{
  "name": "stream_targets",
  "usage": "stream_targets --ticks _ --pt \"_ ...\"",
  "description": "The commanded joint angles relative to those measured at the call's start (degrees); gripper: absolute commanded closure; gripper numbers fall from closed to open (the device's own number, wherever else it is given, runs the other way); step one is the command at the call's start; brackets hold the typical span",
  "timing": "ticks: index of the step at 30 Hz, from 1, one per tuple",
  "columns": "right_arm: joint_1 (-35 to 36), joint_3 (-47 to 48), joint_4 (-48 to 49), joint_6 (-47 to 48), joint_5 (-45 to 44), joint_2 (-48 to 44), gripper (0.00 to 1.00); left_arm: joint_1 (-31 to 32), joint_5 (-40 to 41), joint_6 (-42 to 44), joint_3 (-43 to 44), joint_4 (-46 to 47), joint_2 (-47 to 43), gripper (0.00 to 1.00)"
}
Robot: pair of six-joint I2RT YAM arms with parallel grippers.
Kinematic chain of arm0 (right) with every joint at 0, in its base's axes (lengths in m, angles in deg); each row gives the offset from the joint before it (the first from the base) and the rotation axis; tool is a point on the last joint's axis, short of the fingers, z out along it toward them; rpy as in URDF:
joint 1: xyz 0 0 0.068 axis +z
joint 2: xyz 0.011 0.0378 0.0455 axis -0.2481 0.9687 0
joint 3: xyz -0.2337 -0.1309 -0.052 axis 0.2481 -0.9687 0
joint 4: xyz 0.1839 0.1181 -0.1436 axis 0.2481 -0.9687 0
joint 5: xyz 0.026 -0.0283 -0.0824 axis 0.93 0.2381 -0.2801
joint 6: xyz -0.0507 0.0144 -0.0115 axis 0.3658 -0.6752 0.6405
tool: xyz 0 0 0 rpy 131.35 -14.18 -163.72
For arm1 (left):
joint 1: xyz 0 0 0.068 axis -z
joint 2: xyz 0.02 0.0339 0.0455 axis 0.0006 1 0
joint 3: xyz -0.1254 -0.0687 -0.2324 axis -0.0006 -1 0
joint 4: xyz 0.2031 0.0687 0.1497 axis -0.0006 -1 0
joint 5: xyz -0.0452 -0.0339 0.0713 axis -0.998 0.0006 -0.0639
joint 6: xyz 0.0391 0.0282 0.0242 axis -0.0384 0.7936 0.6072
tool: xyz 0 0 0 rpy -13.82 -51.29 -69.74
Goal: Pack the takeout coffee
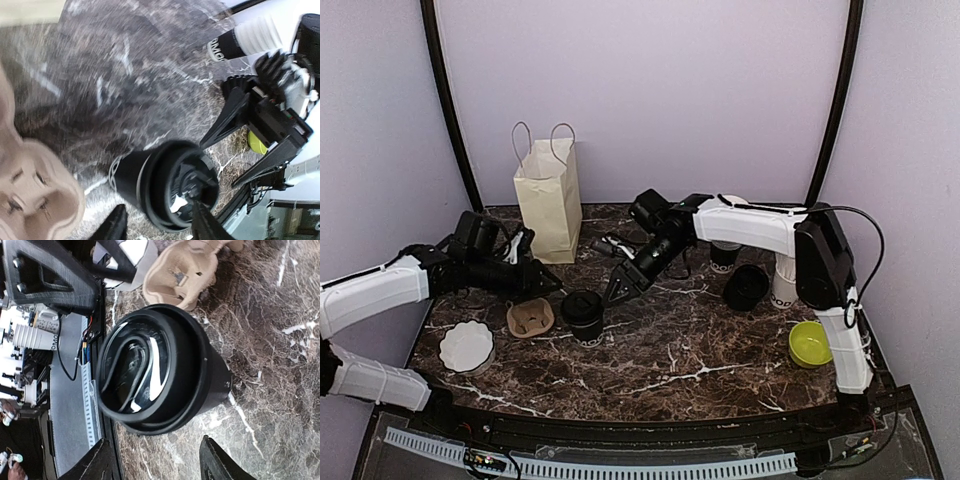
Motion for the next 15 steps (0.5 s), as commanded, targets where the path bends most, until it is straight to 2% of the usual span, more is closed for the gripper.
stream_targets --ticks 1,6,11,15 --pt "-0.64 1.69 -2.43 4.00 -0.21 -5.40 0.39 0.24 1.66 4.07 6.82 -4.75 -1.32 0.50" --pt "-0.63 -1.36 -1.67 5.49 -4.80 -8.98 0.39 0.24 1.92 9.89 11.61 -8.14 -0.17 0.44" --pt "-0.65 -4.61 -2.20 9.58 -9.37 -14.06 0.40 1.43 -0.96 17.06 12.48 -7.77 -0.19 0.31" --pt "-1.01 -6.00 -4.09 15.31 -11.68 -18.63 0.40 8.56 10.33 28.41 17.72 -14.38 1.26 0.20"
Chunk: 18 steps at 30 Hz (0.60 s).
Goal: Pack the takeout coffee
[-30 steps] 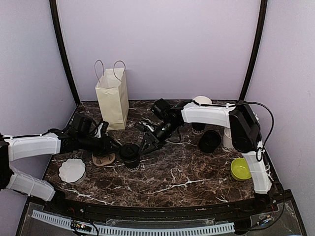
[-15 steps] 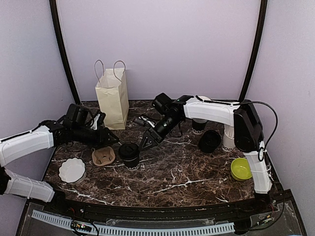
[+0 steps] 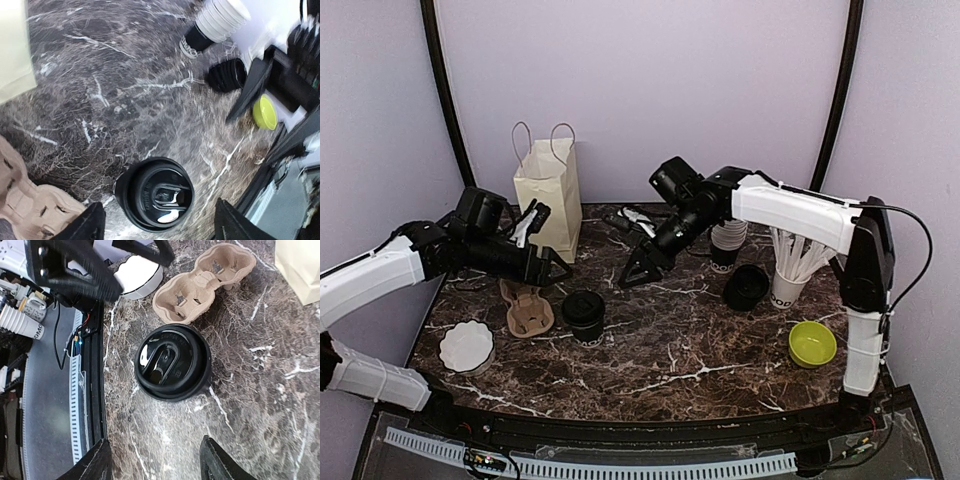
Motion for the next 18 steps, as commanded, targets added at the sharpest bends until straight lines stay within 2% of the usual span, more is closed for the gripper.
stream_targets --ticks 1,6,12,13,14,18 --pt "-0.87 -0.86 -2.77 8.61 -3.70 -5.58 0.39 7.44 8.13 15.14 7.05 -9.71 2.68 0.20" --pt "-2.76 0.48 -8.10 15.73 -4.21 -9.68 0.38 11.13 11.94 19.66 14.88 -19.49 8.73 0.19" --pt "-6.37 2.16 -9.37 16.64 -4.08 -12.39 0.38 15.30 16.11 22.32 19.54 -25.19 14.53 0.17" --pt "-7.02 2.70 -9.65 16.71 -4.08 -12.46 0.38 15.61 16.96 22.49 20.43 -25.81 15.84 0.07" --pt "-7.40 3.04 -9.91 16.73 -3.96 -12.55 0.38 16.13 18.28 22.80 20.90 -27.11 17.14 0.04" --pt "-8.63 3.83 -10.16 16.82 -2.90 -12.31 0.37 16.45 18.58 23.14 21.85 -28.42 19.54 0.01"
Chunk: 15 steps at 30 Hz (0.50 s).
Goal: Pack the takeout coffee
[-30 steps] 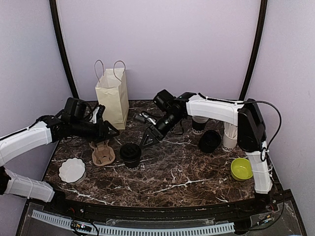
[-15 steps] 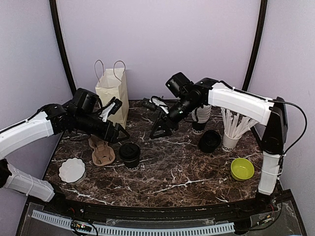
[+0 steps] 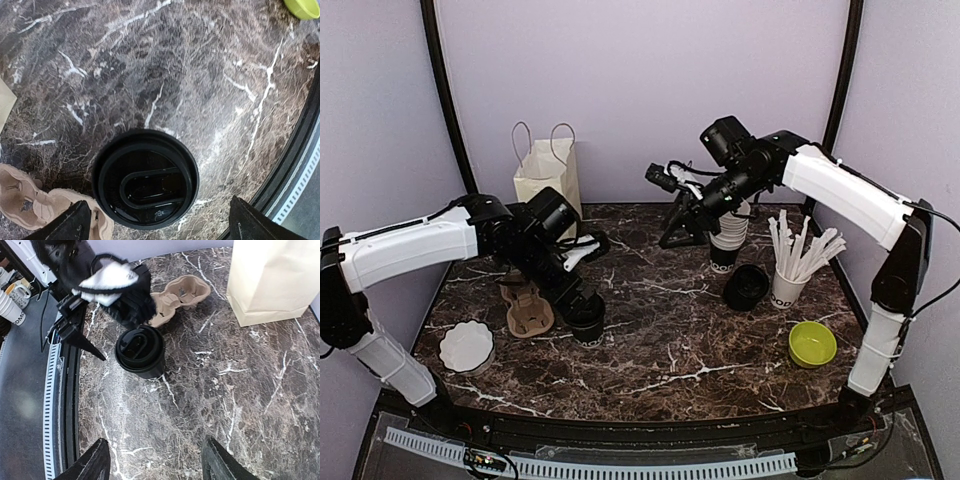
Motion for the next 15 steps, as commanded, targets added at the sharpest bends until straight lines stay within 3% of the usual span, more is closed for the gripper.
stream_targets --ticks 1,15 --pt "-0.99 2.19 -1.19 1.17 0.68 -1.14 0.37 0.34 1.80 2.01 1.60 -4.87 1.27 0.01" --pt "-1.37 0.82 -1.52 1.78 1.02 -0.12 0.38 0.29 0.27 -0.38 2.61 -3.51 6.24 0.24"
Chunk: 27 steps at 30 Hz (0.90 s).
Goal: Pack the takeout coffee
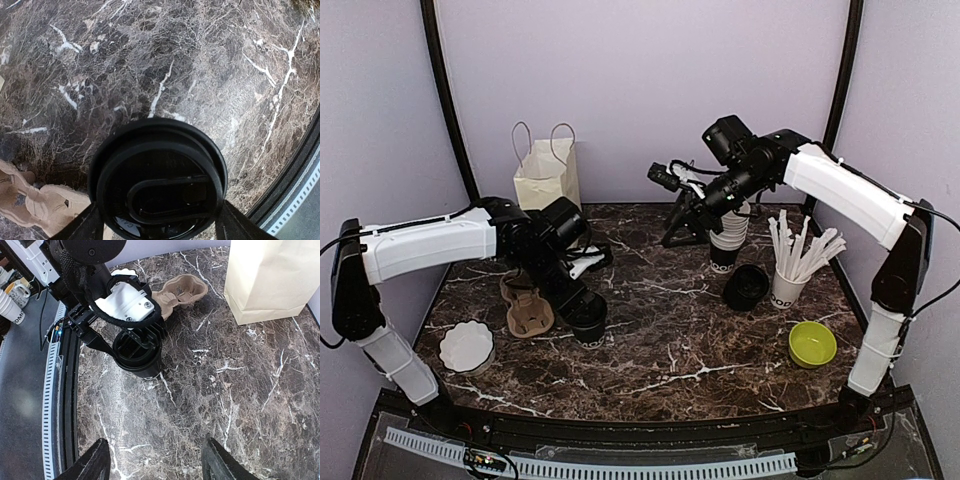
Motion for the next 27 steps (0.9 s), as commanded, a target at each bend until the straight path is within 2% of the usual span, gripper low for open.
stream_targets --ticks 1,8,17,21,27 --pt "-0.34 0.28 -0.32 0.69 0.76 0.01 0.38 0.08 -0.71 -0.49 1.69 -0.55 0.35 0.27" --pt "-0.34 1.47 -1.00 0.69 0.75 1.03 0.39 0.10 -0.95 -1.81 1.98 -0.07 0.38 0.36" --pt "-0.35 1.91 -1.57 0.55 -1.76 -0.35 0.39 -0.15 2.07 -1.95 5.96 0.04 -0.35 0.35" --pt "-1.68 -0.05 -1.47 0.86 -2.57 -3.24 0.39 -2.47 3.07 -1.12 10.01 0.99 2.42 0.34" --pt "-7.18 1.14 -2.72 0.02 1.28 -6.51 0.39 -7.68 2.60 -1.10 20.14 3.64 11.99 0.34"
